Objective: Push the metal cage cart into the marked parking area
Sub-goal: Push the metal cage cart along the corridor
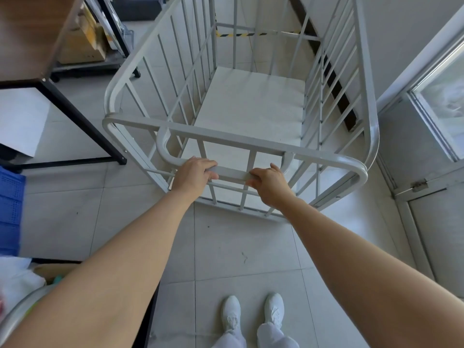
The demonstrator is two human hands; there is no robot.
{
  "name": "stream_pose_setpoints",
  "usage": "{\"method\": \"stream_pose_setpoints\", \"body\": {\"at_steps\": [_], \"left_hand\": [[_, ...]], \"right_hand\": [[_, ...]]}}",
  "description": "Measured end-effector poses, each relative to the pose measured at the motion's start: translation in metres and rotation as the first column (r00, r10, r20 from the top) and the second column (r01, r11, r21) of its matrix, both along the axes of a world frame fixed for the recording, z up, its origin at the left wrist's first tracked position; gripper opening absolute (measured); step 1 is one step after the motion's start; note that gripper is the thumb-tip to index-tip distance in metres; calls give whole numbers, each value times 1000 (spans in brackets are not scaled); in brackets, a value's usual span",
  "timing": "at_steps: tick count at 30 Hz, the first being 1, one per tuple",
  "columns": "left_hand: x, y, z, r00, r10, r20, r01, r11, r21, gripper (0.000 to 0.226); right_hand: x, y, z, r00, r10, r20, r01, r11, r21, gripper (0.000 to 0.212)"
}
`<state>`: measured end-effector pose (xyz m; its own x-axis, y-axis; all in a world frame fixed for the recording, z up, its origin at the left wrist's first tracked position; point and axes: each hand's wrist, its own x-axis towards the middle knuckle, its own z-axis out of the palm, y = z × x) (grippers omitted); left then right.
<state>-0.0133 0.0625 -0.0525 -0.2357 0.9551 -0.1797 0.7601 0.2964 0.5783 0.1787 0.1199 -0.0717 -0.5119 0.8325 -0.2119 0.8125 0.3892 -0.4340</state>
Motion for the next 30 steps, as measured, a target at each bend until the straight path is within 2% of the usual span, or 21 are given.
{"method": "stream_pose_setpoints", "body": {"at_steps": [13,16,18,21,22,27,30], "left_hand": [[-10,76,-6,998,48,32,-47,998,-38,34],[-10,99,-4,997,63,37,-61,997,-45,35],[-10,116,-3,996,77,42,-75,995,-59,35],[-10,141,-1,994,93,55,-88,993,-78,35],[-9,149,0,993,99,64,-94,993,-78,36],[-7,192,0,986,145,87,-140,988,-66,36],[-5,216,0,982,168,84,-164,985,-58,38]], "right_hand": [[0,76,2,997,2,-83,-9,996,-87,29],[4,100,5,962,-176,-207,132,969,-208,30],[12,120,9,918,-308,-249,264,945,-195,36],[34,153,12,938,-301,-169,309,951,23,46],[42,164,12,947,-294,-129,303,952,51,50],[68,223,5,955,-288,72,288,958,17,86],[72,256,5,970,-225,92,225,974,12,85]]}}
